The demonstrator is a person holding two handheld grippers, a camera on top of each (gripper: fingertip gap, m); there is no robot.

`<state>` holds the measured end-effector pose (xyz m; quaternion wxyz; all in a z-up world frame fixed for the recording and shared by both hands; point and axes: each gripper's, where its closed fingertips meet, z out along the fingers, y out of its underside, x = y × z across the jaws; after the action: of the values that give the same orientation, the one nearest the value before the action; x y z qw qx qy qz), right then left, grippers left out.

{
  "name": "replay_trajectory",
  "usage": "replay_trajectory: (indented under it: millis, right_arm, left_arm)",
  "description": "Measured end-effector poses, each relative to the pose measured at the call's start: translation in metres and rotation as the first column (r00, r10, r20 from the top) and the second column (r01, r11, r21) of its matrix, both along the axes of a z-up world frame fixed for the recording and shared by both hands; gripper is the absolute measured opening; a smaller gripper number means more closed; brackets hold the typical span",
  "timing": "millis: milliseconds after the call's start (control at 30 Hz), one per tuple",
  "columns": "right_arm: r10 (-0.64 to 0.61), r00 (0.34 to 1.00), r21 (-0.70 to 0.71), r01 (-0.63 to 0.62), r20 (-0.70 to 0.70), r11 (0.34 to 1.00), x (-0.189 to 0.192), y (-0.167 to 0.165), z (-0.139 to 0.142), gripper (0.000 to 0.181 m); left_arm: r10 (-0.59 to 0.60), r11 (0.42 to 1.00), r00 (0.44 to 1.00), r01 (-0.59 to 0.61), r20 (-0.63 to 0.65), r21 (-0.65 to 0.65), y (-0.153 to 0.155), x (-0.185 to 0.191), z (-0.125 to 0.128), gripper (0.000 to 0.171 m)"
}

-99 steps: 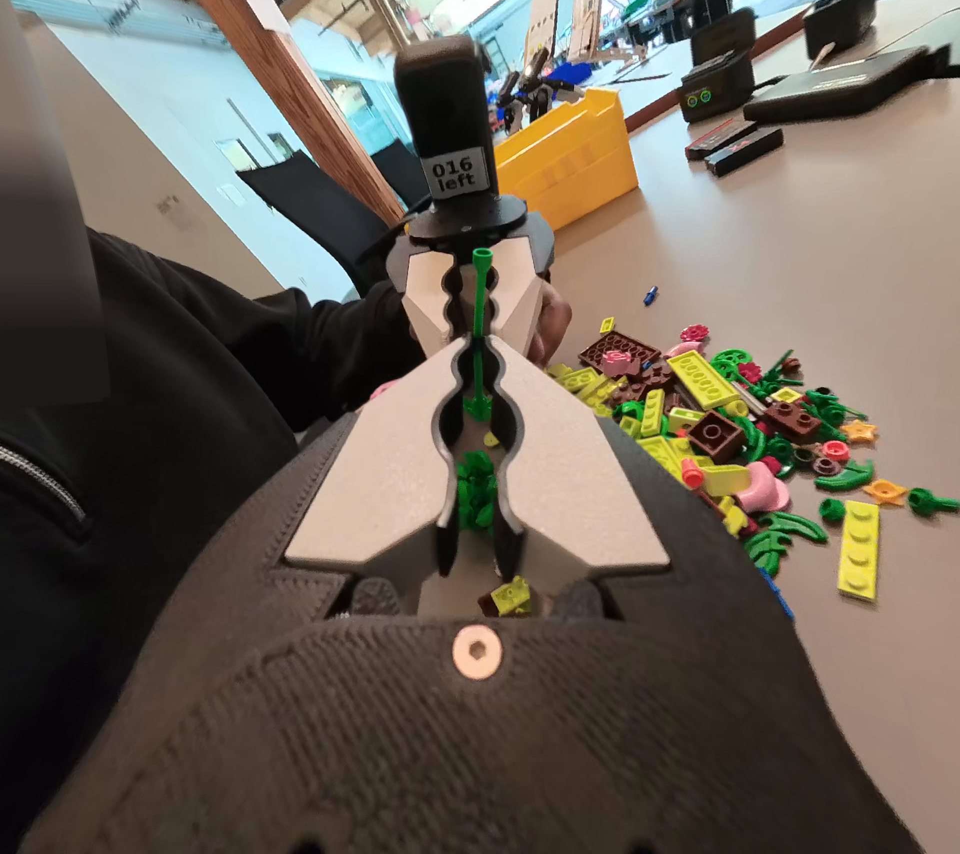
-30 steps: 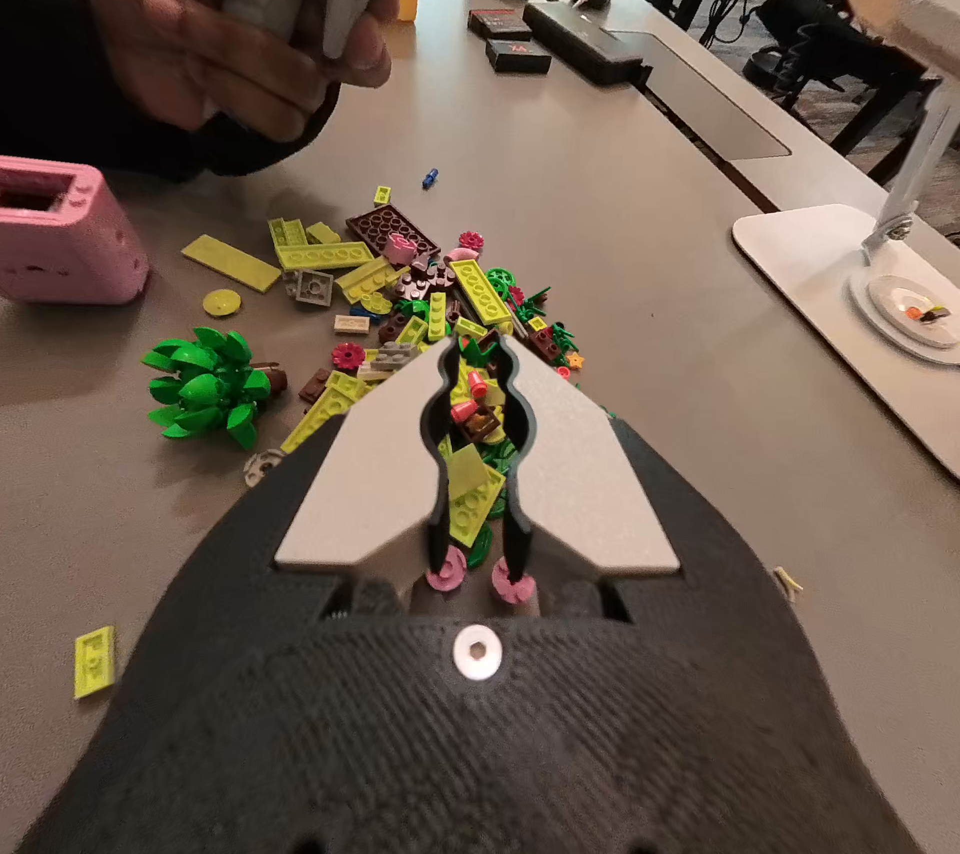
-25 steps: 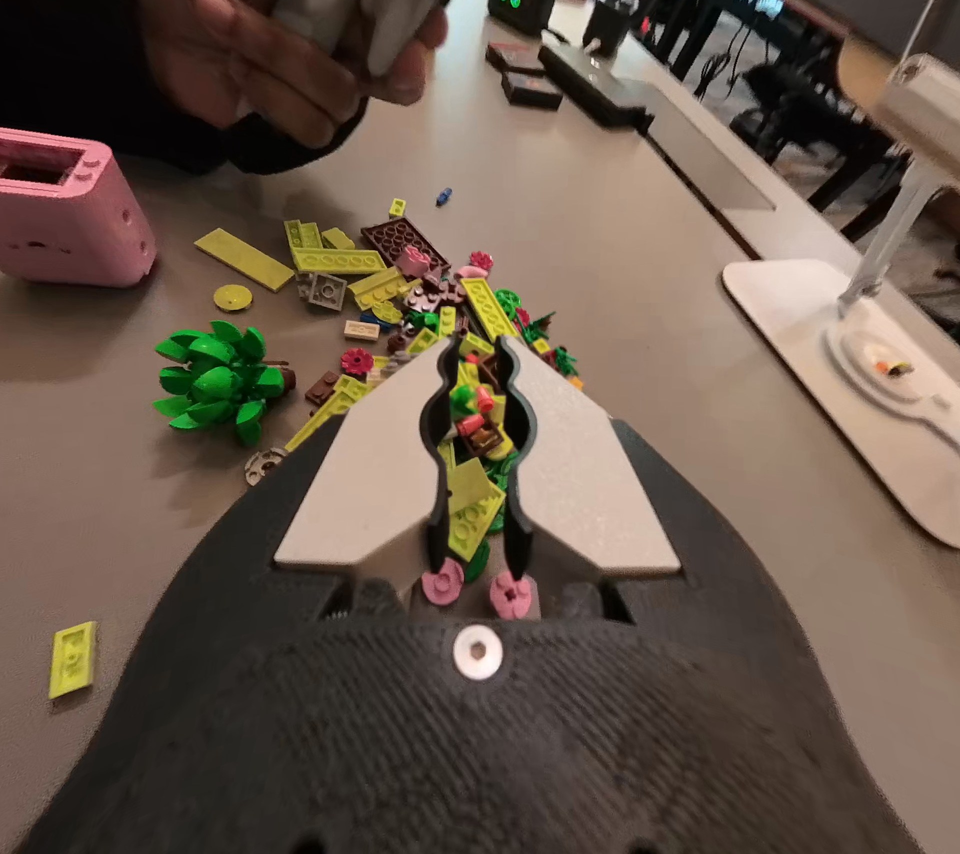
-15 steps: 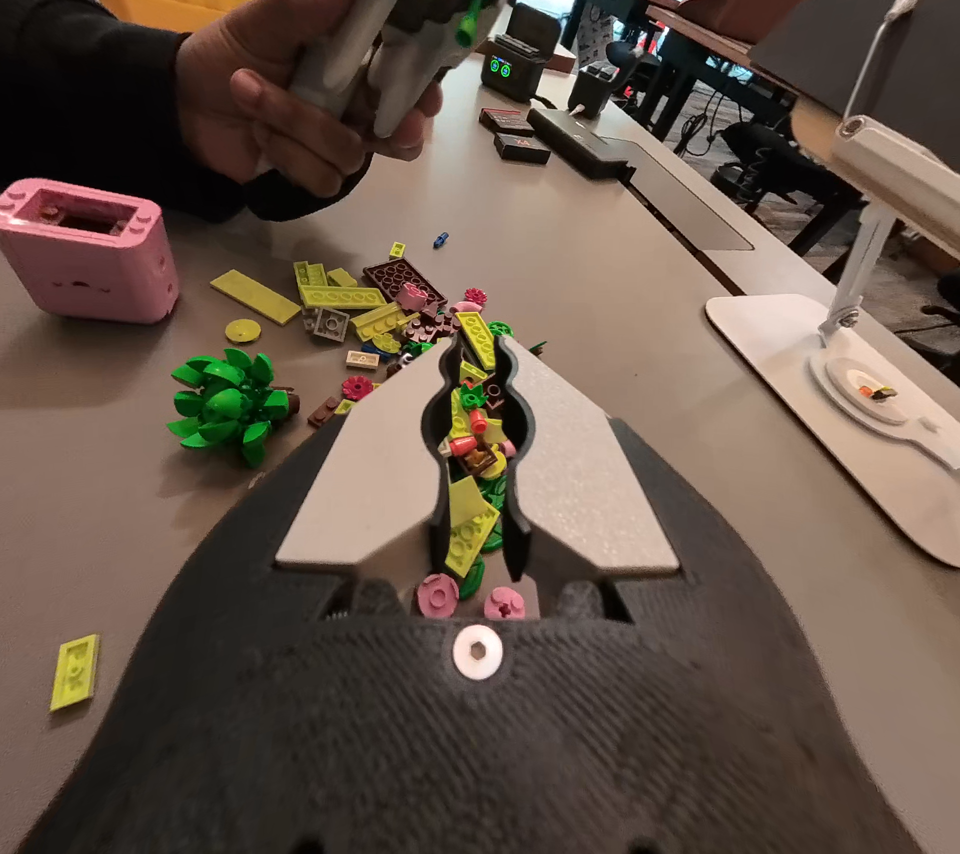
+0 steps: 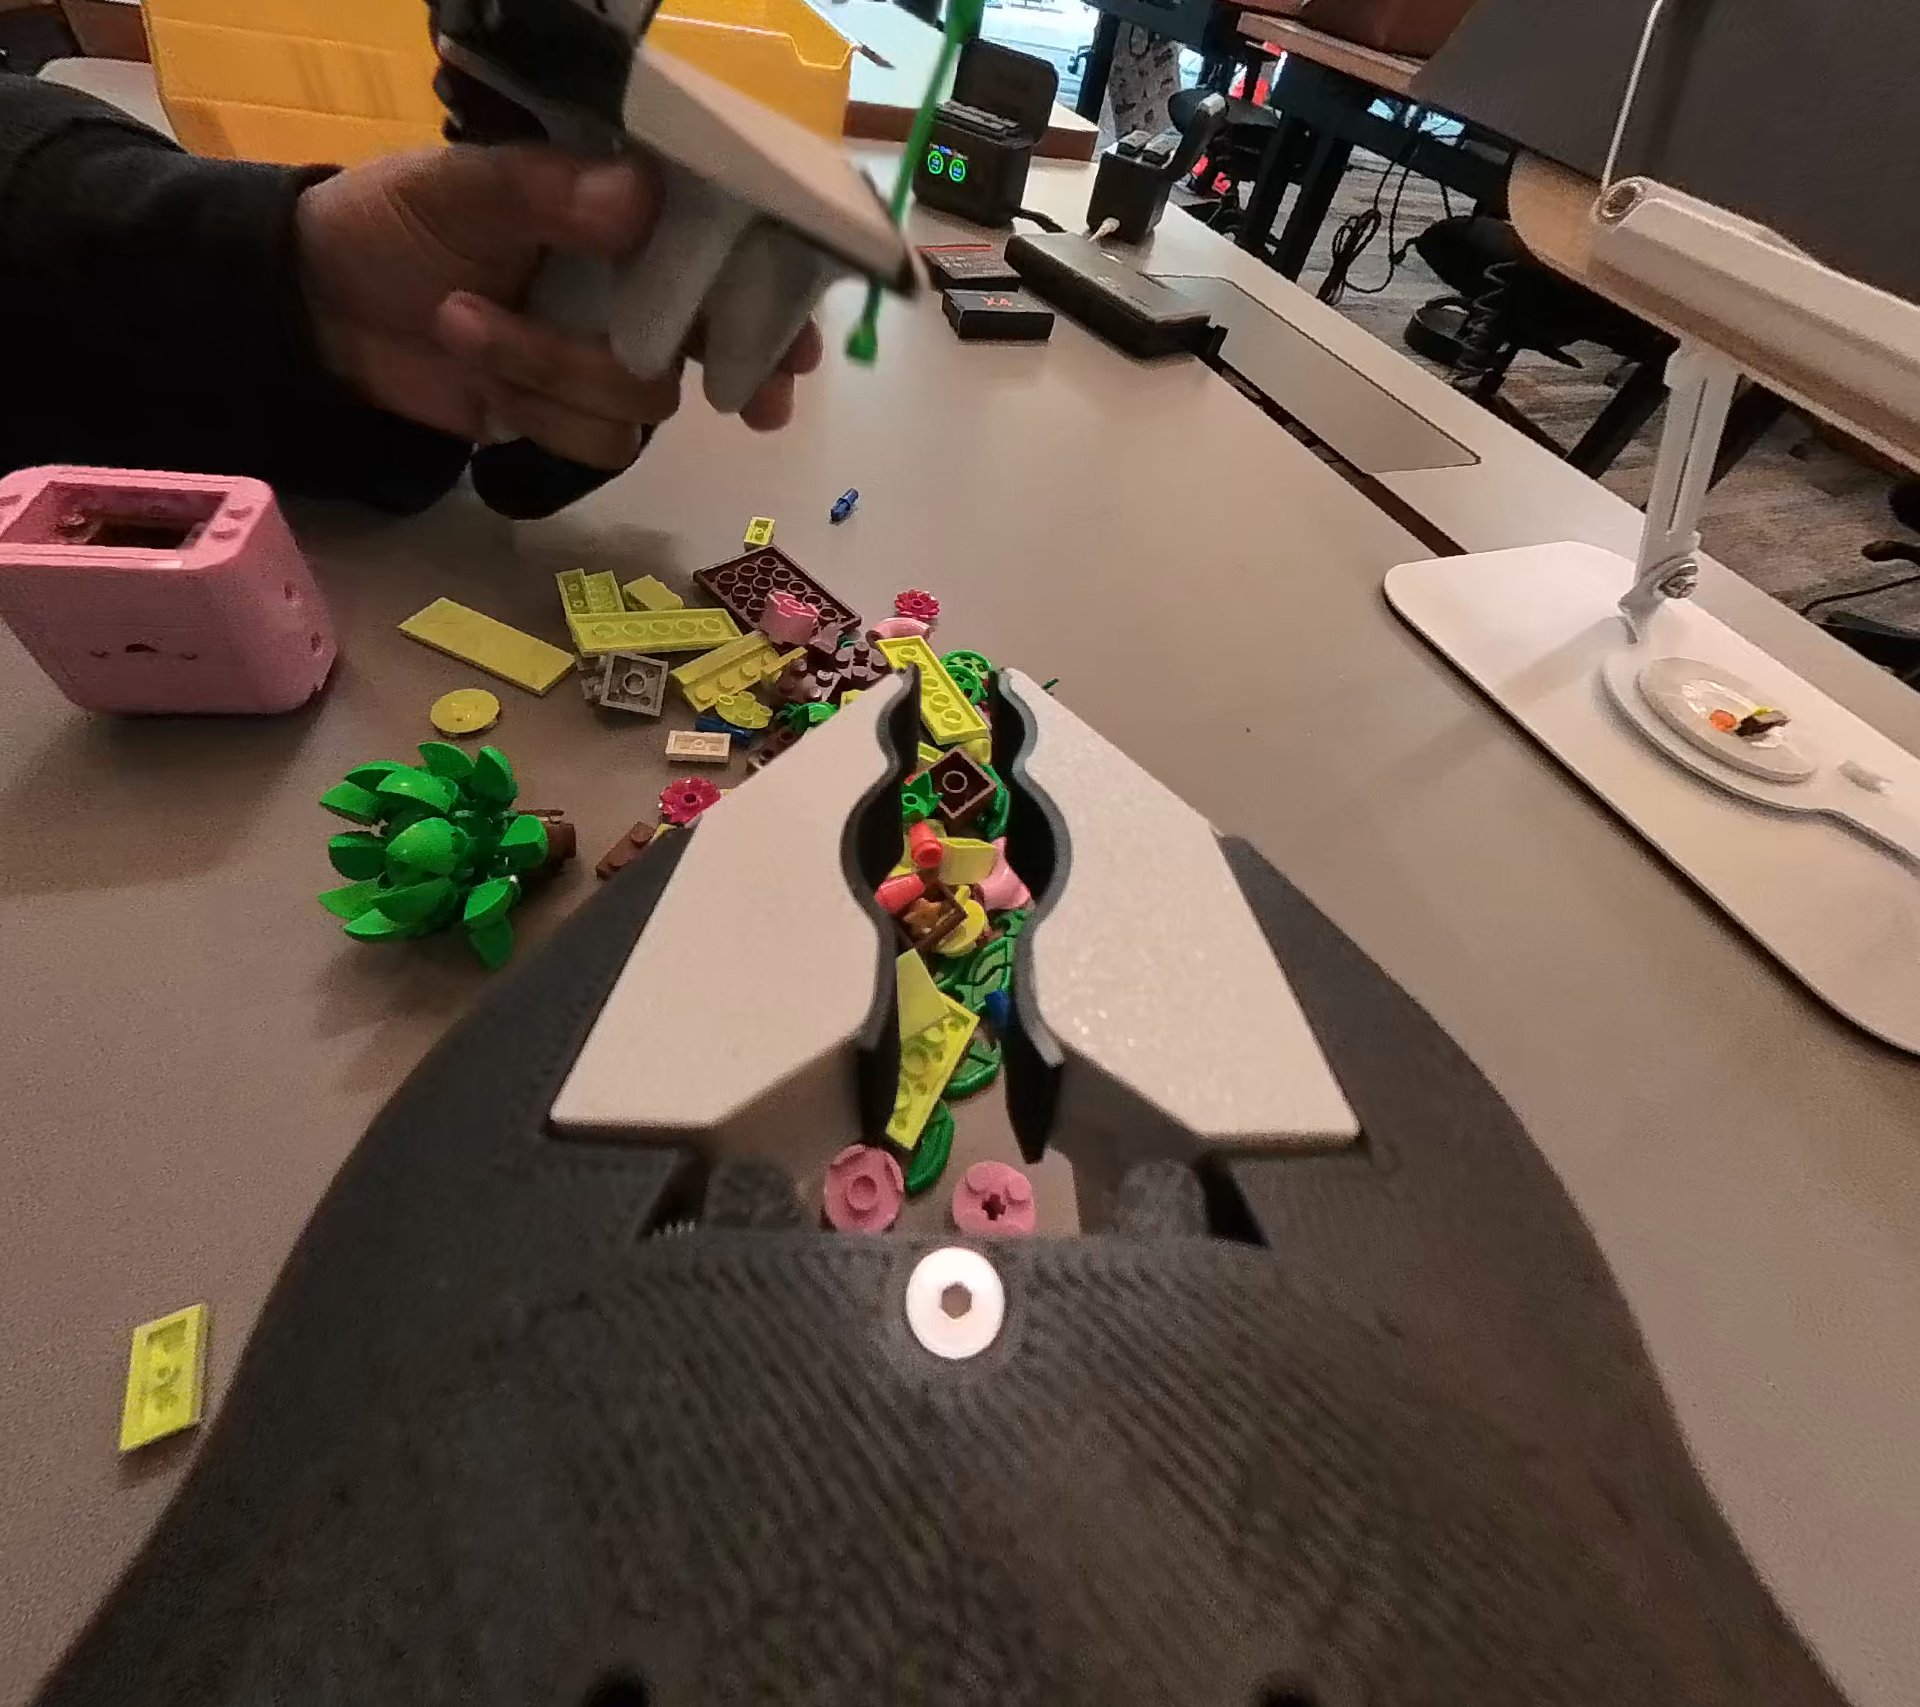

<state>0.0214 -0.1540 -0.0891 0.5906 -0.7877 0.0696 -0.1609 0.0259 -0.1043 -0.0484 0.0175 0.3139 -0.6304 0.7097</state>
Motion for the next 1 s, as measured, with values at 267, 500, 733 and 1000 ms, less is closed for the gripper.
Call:
replay_trajectory:
  millis: [267, 500, 733, 1000]
  right_arm:
    - [-0.006, 1.0, -0.001, 0.006, -0.014, 1.0, 0.002, -0.001, -0.001, 0.009]
    - [-0.006, 1.0, -0.012, 0.006, -0.007, 1.0, 0.002, 0.0, -0.002, 0.009]
    - [-0.006, 1.0, -0.012, 0.006, -0.008, 1.0, 0.002, 0.0, -0.002, 0.009]
    - [-0.005, 1.0, -0.016, 0.005, -0.006, 1.0, 0.002, 0.001, -0.003, 0.009]
  left_arm:
    - [0.105, 0.832, 0.992, -0.126, 0.069, 0.541, 0.01, 0.015, -0.066, 0.0]
    - [0.111, 0.633, 0.978, -0.208, 0.178, 0.746, 0.02, 0.019, -0.088, 0.0]
    - [0.096, 0.606, 0.973, -0.226, 0.212, 0.763, 0.019, 0.018, -0.088, 0.0]
    - [0.073, 0.625, 0.976, -0.205, 0.206, 0.753, 0.015, 0.015, -0.088, 0.0]
